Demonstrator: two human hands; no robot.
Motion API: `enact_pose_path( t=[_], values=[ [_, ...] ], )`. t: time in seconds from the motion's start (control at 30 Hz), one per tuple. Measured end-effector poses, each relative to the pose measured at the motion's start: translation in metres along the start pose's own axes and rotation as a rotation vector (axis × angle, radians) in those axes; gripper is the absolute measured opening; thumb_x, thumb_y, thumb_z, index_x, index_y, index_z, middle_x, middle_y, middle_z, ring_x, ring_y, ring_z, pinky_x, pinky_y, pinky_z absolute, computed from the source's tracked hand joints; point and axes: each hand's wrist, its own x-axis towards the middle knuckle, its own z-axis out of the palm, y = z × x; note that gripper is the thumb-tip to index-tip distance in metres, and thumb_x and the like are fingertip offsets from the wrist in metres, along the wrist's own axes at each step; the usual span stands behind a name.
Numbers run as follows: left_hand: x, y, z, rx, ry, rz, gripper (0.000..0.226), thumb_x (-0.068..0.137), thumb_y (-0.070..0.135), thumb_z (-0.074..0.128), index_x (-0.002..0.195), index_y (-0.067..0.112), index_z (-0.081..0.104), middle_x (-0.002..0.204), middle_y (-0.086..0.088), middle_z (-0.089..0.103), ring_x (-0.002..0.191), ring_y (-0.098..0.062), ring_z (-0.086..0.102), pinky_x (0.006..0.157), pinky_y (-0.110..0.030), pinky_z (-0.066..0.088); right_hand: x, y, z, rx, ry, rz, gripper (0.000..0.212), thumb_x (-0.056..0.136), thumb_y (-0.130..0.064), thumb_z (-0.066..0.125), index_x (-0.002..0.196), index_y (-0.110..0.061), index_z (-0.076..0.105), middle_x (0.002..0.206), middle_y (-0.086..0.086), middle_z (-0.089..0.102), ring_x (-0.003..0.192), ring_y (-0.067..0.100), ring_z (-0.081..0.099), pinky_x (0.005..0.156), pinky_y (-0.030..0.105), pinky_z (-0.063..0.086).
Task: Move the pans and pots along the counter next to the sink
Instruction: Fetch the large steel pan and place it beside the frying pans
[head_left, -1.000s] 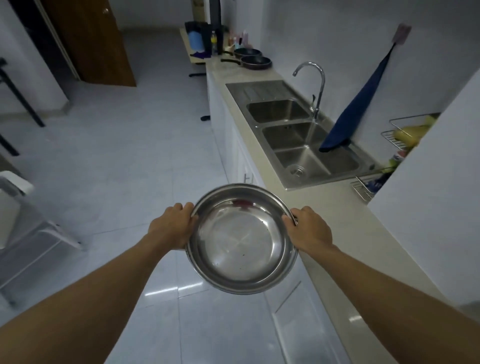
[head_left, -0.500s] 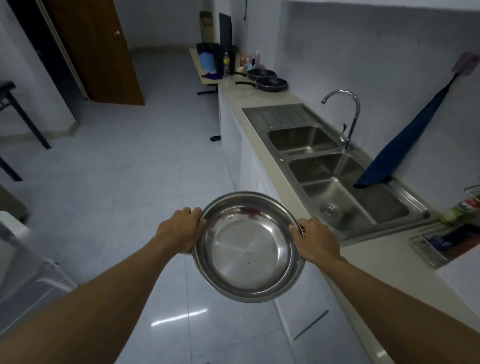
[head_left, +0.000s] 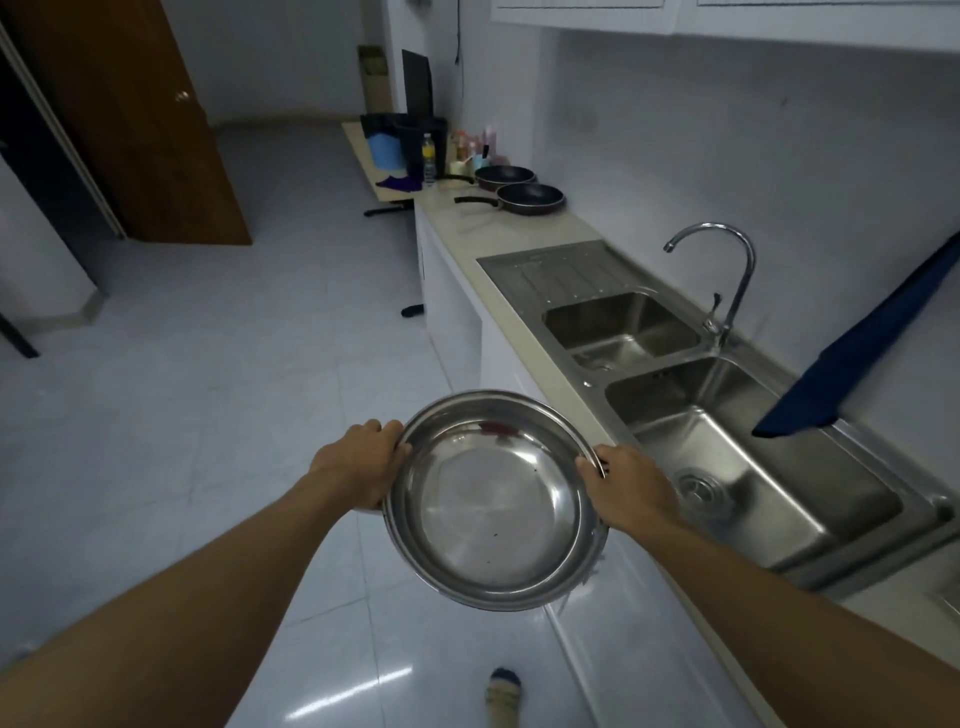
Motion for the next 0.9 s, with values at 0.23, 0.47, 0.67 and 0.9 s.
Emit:
enact_pose_path(
  t=[0.23, 0.47, 0.67, 0.9],
  values=[
    [0.124, -0.024, -0.029, -0.006, -0.015, -0.038, 0.041, 0.104, 0.05, 0.025, 0.128, 0.024, 0.046, 0.117, -0.006, 0.054, 0.109, -0.026, 0.053, 0.093, -0.049, 0.051, 0.142, -0.029, 0.018, 0.013, -0.005, -0.021, 0.029, 0.099, -0.048, 0.052, 0.085, -0.026, 0.064, 0.087, -0.002, 0.062, 0.08, 0.019, 0.063, 0.073, 0.034, 0.055],
    [0.236, -0.047, -0.059, -0.029, -0.006, -0.05, 0.039, 0.104, 0.05, 0.026, 0.125, 0.025, 0.047, 0.113, -0.004, 0.054, 0.103, -0.023, 0.054, 0.091, -0.046, 0.052, 0.262, -0.057, 0.027, 0.022, 0.003, -0.051, 0.027, 0.099, -0.046, 0.052, 0.081, -0.029, 0.061, 0.077, -0.011, 0.054, 0.071, 0.008, 0.055, 0.063, 0.029, 0.043],
    [0.336, -0.079, -0.075, -0.024, -0.024, -0.018, 0.041, 0.103, 0.05, 0.025, 0.126, 0.024, 0.047, 0.114, -0.005, 0.054, 0.105, -0.024, 0.053, 0.092, -0.048, 0.051, 0.353, -0.086, 0.045, 0.035, 0.022, -0.019, 0.036, 0.096, -0.046, 0.051, 0.069, -0.023, 0.058, 0.073, -0.006, 0.058, 0.067, 0.017, 0.059, 0.059, 0.03, 0.047],
    [0.47, -0.132, -0.111, 0.007, -0.029, 0.085, 0.039, 0.103, 0.05, 0.026, 0.124, 0.024, 0.048, 0.108, -0.001, 0.051, 0.103, -0.023, 0.053, 0.09, -0.047, 0.052, 0.453, -0.138, 0.071, 0.028, 0.034, 0.07, 0.031, 0.099, -0.048, 0.049, 0.078, -0.027, 0.058, 0.086, -0.004, 0.052, 0.075, 0.019, 0.058, 0.066, 0.033, 0.047]
  ],
)
